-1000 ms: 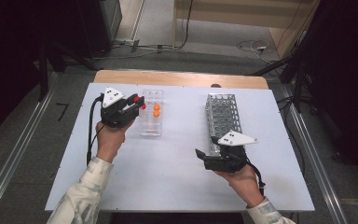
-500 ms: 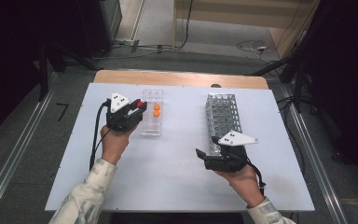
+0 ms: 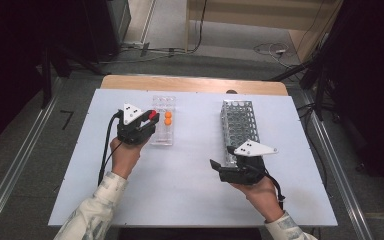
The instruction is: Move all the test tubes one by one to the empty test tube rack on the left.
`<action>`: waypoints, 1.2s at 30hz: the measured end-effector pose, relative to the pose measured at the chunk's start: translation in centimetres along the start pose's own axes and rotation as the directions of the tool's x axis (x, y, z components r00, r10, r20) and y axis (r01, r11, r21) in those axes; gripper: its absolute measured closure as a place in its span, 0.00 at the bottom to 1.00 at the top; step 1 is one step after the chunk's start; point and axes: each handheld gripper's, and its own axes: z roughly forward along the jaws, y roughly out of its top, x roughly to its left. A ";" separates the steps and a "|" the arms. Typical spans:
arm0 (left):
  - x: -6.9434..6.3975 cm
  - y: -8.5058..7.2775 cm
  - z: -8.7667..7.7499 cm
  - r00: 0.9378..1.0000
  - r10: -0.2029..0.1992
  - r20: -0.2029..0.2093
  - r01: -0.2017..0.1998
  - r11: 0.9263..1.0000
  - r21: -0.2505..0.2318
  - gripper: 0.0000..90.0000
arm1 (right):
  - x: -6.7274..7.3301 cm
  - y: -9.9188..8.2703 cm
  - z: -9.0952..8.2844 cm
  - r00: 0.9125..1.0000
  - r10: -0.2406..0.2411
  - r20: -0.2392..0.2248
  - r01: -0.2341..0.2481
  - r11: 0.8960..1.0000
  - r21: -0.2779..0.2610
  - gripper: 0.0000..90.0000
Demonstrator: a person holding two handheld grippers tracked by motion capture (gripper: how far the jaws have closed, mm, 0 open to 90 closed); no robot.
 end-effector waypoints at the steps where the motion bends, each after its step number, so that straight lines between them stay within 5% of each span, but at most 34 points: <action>1: 0.0 0.0 0.0 1.000 0.001 0.001 -0.001 1.000 0.000 0.76 | 0.0 0.0 0.0 1.000 0.000 0.000 0.000 1.000 -0.001 0.28; 13: 0.0 0.0 -0.2 1.000 -0.014 0.010 0.014 1.000 0.001 0.71 | 0.0 0.0 -0.1 1.000 0.000 -0.001 0.000 1.000 -0.002 0.28; 36: 0.0 0.3 -1.4 0.998 -0.065 -0.001 0.065 0.998 0.002 0.42 | -0.2 -0.1 0.0 1.000 0.005 0.010 -0.005 1.000 -0.004 0.28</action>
